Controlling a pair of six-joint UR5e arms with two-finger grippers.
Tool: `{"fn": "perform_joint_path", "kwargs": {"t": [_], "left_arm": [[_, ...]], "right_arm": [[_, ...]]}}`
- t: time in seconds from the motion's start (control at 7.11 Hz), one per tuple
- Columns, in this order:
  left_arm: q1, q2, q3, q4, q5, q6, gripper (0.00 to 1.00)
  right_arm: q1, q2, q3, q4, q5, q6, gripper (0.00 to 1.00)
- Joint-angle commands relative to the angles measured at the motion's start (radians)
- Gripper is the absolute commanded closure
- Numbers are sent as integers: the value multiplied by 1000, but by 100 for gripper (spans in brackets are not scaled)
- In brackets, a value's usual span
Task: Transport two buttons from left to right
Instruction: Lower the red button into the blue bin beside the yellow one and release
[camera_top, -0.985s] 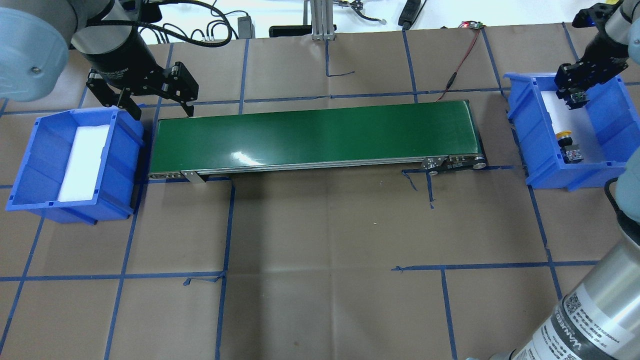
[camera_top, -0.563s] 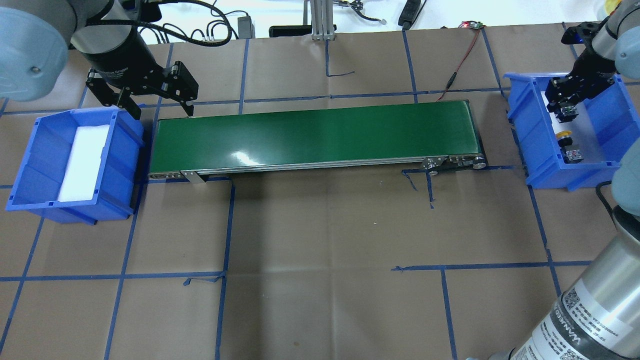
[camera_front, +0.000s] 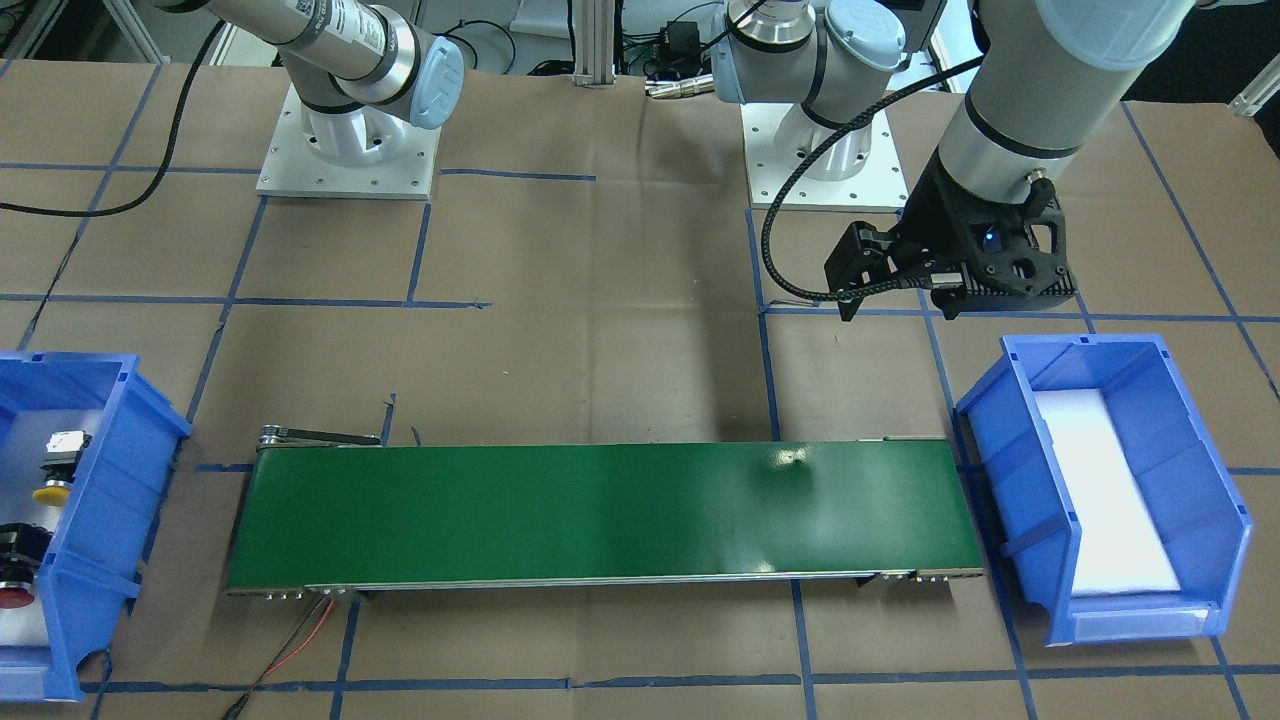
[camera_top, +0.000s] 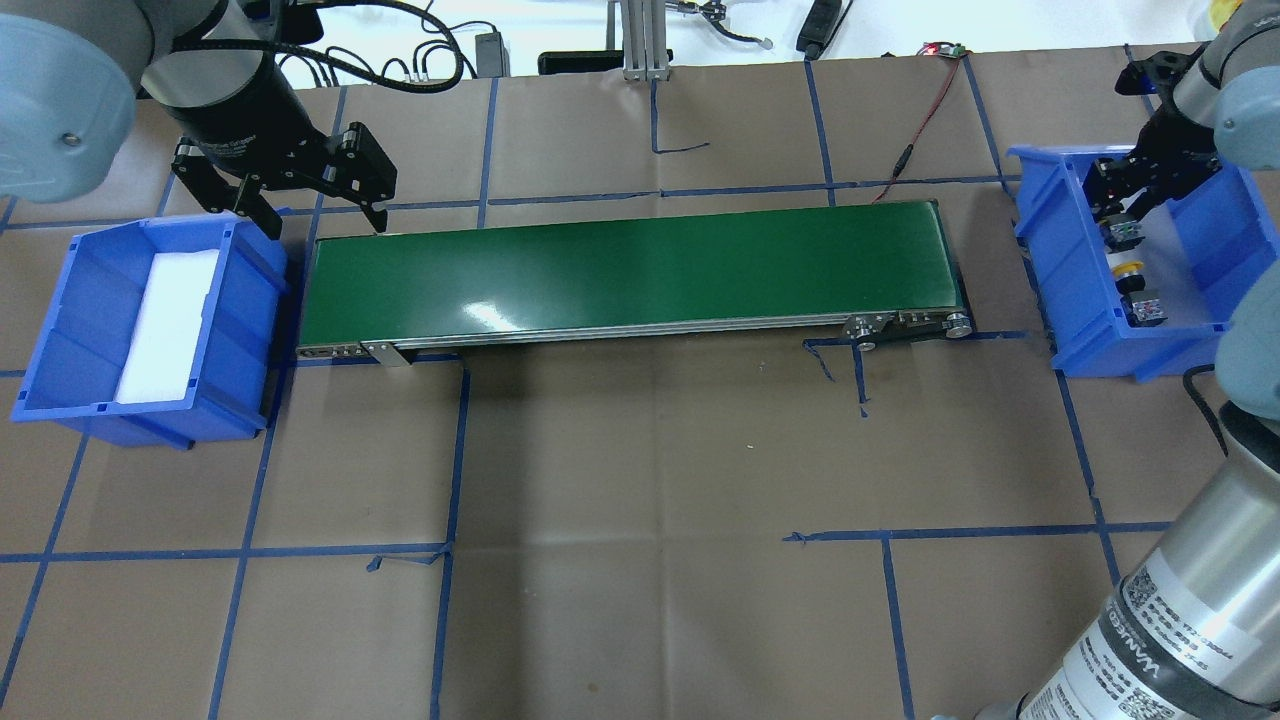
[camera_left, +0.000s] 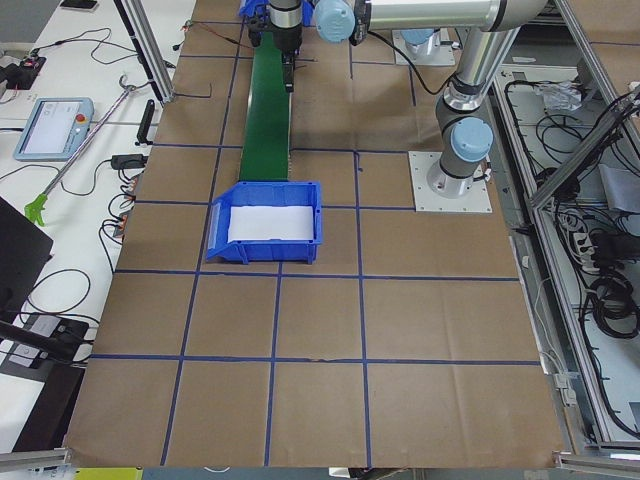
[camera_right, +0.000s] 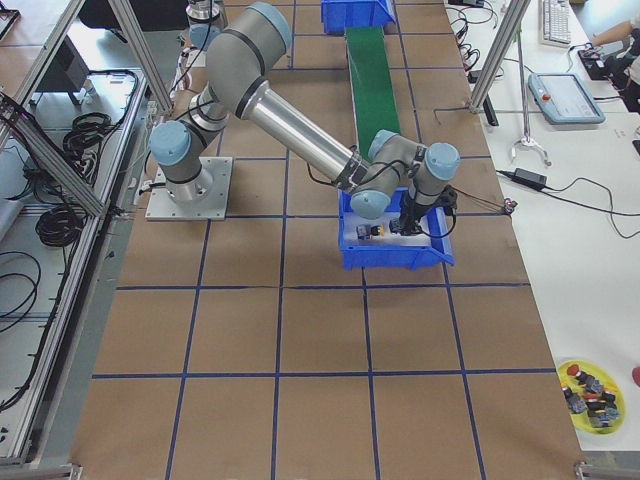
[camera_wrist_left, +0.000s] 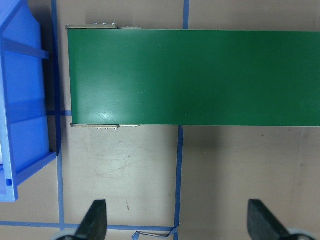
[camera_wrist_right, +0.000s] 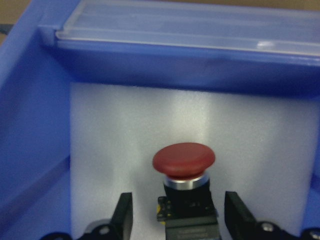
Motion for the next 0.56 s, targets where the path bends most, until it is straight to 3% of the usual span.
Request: {"fn": "perform_joint_path", "kwargs": {"t": [0.0,0.28,0.42], "left_arm": [[0,0,-1,0,0,0,0],[0,0,-1,0,0,0,0],[0,0,-1,0,0,0,0]], "right_arm": [[0,1,-4,-10,4,2,9],[6,-28,-8,2,-4,-2,9],[14,-68,-7,5,-4,-3,2]]}}
